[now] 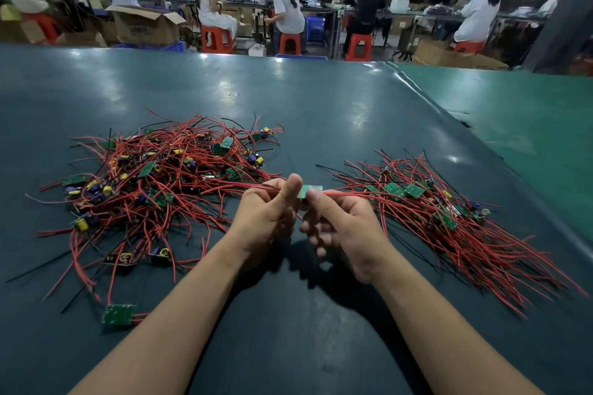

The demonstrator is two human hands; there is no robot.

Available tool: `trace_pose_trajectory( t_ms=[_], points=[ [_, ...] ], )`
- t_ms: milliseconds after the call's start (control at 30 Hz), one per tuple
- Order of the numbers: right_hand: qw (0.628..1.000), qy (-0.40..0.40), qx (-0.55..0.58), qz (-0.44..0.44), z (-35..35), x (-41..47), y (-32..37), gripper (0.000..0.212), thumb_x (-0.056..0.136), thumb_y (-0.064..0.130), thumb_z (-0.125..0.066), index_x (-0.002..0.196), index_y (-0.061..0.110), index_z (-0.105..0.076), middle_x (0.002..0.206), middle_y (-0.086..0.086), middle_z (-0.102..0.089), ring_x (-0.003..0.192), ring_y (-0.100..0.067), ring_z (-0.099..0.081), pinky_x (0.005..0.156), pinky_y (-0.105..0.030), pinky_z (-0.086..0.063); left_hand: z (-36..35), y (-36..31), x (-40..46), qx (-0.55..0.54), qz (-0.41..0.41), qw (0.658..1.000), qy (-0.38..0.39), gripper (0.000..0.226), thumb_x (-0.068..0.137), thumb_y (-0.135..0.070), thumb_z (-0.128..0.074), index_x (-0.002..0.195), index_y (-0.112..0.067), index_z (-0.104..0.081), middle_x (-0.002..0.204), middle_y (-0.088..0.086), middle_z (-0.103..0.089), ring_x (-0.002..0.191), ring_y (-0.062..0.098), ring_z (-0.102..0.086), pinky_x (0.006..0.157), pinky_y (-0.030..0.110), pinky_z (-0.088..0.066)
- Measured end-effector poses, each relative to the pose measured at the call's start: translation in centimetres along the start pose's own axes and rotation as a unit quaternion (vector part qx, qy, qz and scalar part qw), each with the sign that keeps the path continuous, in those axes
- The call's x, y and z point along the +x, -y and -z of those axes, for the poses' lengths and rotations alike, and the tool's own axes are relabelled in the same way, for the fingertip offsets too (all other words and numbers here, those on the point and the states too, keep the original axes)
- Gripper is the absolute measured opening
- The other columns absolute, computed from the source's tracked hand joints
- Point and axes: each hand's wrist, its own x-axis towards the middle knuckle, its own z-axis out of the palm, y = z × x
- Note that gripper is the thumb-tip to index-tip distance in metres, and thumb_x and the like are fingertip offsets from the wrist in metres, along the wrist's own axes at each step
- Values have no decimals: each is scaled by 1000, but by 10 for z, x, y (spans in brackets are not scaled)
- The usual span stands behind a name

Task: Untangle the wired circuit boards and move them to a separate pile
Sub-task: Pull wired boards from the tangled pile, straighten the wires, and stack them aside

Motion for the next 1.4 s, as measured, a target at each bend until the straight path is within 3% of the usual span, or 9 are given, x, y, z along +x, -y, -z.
trace_pose_trajectory(
  t_ms=[133, 233, 433, 567, 700, 1000, 1100, 1267, 1400],
  points=[
    [955, -249, 22, 160, 5, 6, 3, 23, 93, 20, -66, 71, 14, -60, 54, -3, -61, 38, -11, -48, 34, -20, -36, -3, 3, 0, 70, -35, 995, -69, 44, 67, -52, -80, 51, -19, -55, 49, -4, -46, 41, 7, -36, 41, 16, -29],
    [906, -362, 154, 158, 19, 6, 13, 29, 92, 35, -66, 74, 14, -58, 55, 1, -58, 39, -9, -47, 35, -18, -36, 1, 10, -1, 292, -182, 927, -150, 49, 86, -34, -74, 51, -12, -48, 46, -6, -43, 45, 9, -36, 48, 26, -34],
    [916, -339, 206, 57, 23, 8, 8, 36, 94, 40, -62, 73, 12, -61, 52, 2, -55, 38, -8, -45, 33, -17, -30, 8, 3, -7, 526, -334, 730, -280, 32, 88, -34, -62, 62, -16, -59, 60, -2, -58, 60, 23, -53, 55, 32, -42],
    [945, -294, 122, 71, 18, 10, 3, 39, 96, 43, -58, 73, 12, -62, 51, 0, -54, 35, -11, -43, 33, -16, -28, 36, -3, -1, 639, -161, 662, -356, 27, 86, -30, -61, 108, -14, -64, 107, 11, -62, 103, 33, -50, 85, 43, -38],
    [959, -262, 93, 59, 17, 9, -1, 38, 96, 40, -58, 73, 11, -63, 51, 0, -54, 35, -11, -43, 32, -17, -29, 50, -2, 2, 704, 25, 633, -322, 33, 88, -26, -57, 119, -14, -62, 122, 14, -55, 114, 36, -48, 96, 43, -32],
    [968, -235, 72, 56, 16, 8, -1, 37, 96, 37, -59, 68, 13, -65, 51, -1, -54, 35, -12, -42, 33, -16, -28, 52, -2, 4, 637, -80, 691, -332, 23, 84, -6, -60, 105, -11, -67, 106, 15, -59, 102, 36, -52, 92, 43, -39],
    [972, -223, 54, 51, 15, 7, 0, 37, 97, 36, -59, 70, 11, -65, 52, -1, -54, 36, -12, -42, 33, -17, -29, 52, -6, 4, 638, -109, 655, -389, 25, 79, -9, -64, 103, -13, -63, 109, 15, -56, 108, 37, -46, 90, 46, -37],
    [978, -201, 37, 39, 13, 4, 1, 35, 97, 32, -58, 71, 10, -65, 52, -1, -54, 37, -12, -42, 34, -17, -29, 59, -3, 12, 689, 17, 643, -335, 52, 85, -19, -57, 137, -18, -50, 154, 9, -31, 135, 32, -28, 106, 45, -22],
    [981, -189, 25, 34, 13, 3, 2, 34, 97, 32, -58, 72, 11, -65, 53, -1, -54, 38, -11, -42, 35, -18, -29, 61, -4, 12, 697, 14, 630, -342, 34, 85, -21, -59, 118, -17, -65, 140, 9, -46, 123, 36, -41, 103, 47, -27]
  ],
)
